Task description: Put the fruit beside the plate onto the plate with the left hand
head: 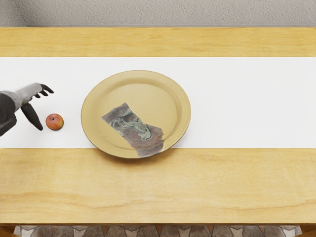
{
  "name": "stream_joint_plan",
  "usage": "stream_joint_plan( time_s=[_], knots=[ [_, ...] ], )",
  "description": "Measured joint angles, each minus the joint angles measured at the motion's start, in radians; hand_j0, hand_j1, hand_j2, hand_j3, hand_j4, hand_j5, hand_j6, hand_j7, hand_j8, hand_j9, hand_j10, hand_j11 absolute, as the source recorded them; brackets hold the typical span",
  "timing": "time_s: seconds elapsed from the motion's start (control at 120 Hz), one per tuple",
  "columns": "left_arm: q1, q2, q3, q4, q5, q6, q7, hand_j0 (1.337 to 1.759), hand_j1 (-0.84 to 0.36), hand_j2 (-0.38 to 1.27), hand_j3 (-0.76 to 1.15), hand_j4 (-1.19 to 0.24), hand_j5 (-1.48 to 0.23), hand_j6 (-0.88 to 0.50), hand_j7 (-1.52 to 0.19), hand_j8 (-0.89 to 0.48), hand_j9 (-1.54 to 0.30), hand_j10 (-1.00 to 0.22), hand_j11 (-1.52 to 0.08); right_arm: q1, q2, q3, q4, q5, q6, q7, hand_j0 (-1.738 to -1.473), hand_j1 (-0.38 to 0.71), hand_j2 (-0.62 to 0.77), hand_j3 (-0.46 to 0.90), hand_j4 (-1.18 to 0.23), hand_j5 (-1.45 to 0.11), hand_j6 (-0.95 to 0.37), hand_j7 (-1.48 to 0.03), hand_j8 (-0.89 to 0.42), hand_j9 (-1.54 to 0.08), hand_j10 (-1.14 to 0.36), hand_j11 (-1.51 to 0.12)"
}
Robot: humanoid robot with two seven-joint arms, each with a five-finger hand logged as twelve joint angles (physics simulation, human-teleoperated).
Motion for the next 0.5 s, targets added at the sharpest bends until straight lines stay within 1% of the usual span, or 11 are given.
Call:
stream_joint_plan(
  time_s=[0.075,0.167,0.333,0.5],
  knots=[
    [0.001,-0.028,0.018,-0.007,0.042,0.018,0.016,1.658,0.06,0.05,0.0,-0.26,-0.32,-0.26,-0.32,-0.26,-0.32,-0.25,-0.32,0.0,0.0,0.0,0.0,0.0,0.0,0.0,-1.658,-0.3,-0.01,0.0,-0.04,-0.05,-0.04,-0.05,-0.04,-0.05,-0.04,-0.05],
    [0.001,-0.068,0.035,-0.018,0.072,0.036,0.025,1.658,0.06,0.05,0.0,-0.25,-0.32,-0.26,-0.32,-0.26,-0.32,-0.25,-0.32,0.0,0.0,0.0,0.0,0.0,0.0,0.0,-1.658,-0.3,-0.01,0.0,-0.04,-0.05,-0.04,-0.05,-0.04,-0.05,-0.04,-0.05],
    [0.0,-0.121,0.071,-0.018,0.09,0.079,0.03,1.658,0.06,0.05,0.0,-0.25,-0.32,-0.26,-0.32,-0.26,-0.32,-0.25,-0.32,0.0,0.0,0.0,0.0,0.0,0.0,0.0,-1.658,-0.3,-0.01,0.0,-0.04,-0.05,-0.04,-0.05,-0.04,-0.05,-0.04,-0.05],
    [0.001,-0.155,0.109,0.011,0.093,0.123,0.031,1.658,0.05,0.05,0.0,-0.25,-0.32,-0.26,-0.32,-0.26,-0.32,-0.25,-0.32,0.0,0.0,0.0,0.0,0.0,0.0,0.0,-1.658,-0.3,-0.01,0.0,-0.04,-0.05,-0.04,-0.05,-0.04,-0.05,-0.04,-0.05]
  ],
)
